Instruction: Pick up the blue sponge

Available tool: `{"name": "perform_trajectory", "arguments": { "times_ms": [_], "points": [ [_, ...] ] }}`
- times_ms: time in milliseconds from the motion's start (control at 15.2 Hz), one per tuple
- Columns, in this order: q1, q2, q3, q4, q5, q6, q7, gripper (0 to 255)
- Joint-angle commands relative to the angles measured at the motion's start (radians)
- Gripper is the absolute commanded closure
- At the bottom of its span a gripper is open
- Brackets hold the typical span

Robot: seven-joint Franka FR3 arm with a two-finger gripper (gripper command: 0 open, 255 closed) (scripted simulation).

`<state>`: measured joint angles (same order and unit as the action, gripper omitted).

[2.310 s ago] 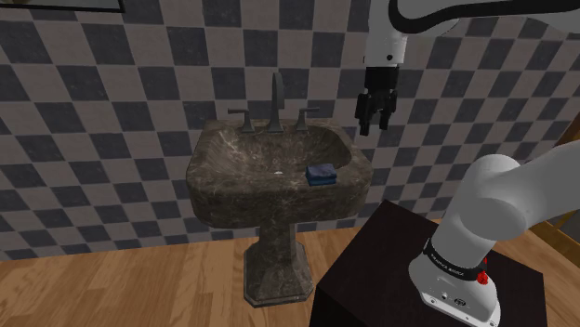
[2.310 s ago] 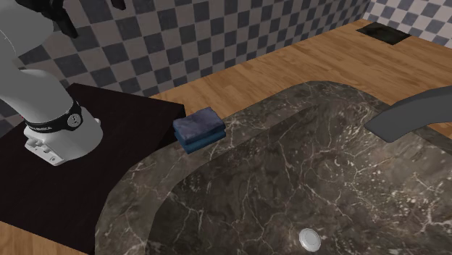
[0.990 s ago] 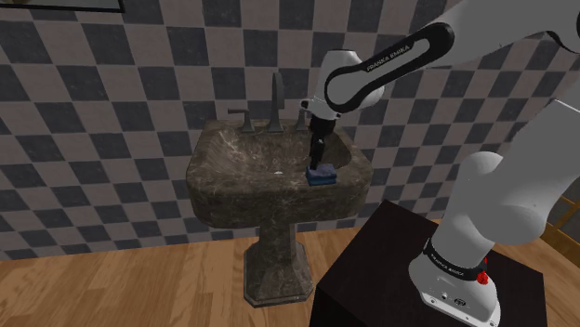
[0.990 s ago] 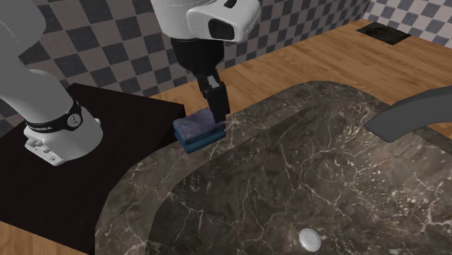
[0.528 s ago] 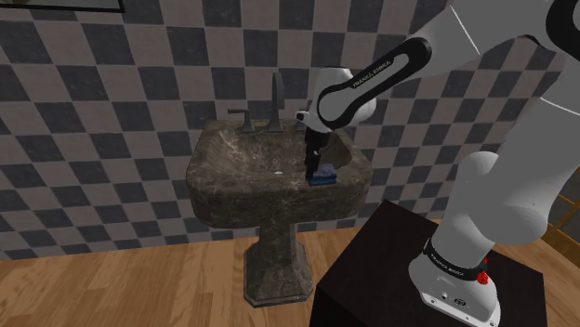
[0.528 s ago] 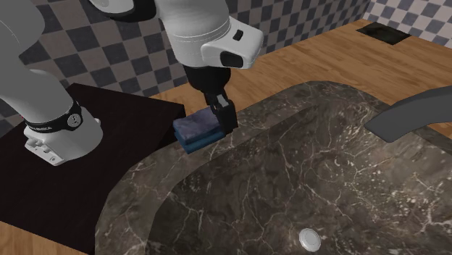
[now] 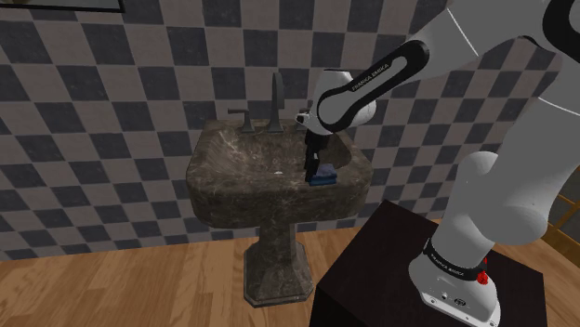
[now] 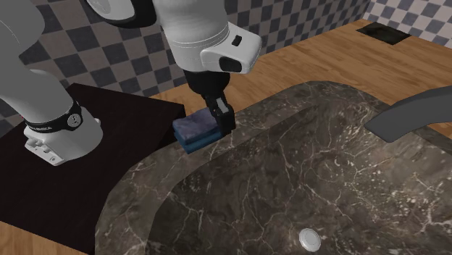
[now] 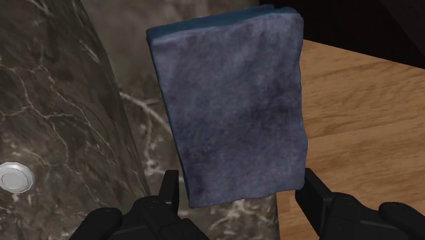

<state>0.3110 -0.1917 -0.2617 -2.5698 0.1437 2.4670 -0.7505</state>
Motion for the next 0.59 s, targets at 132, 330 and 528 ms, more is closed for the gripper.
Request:
{"name": "perform_trajectory", "arguments": {
  "times_ms": [132,330,528],
  "points": [
    [0.0,0.001,-0.001,-0.001,0.0,-0.001,0.0,255],
    [-0.004,-0.017,0.002,0.012,-0.011,-0.03,0.01,255],
    [-0.01,-0.047,0.006,0.028,-0.027,-0.075,0.026,255]
  ]
}}
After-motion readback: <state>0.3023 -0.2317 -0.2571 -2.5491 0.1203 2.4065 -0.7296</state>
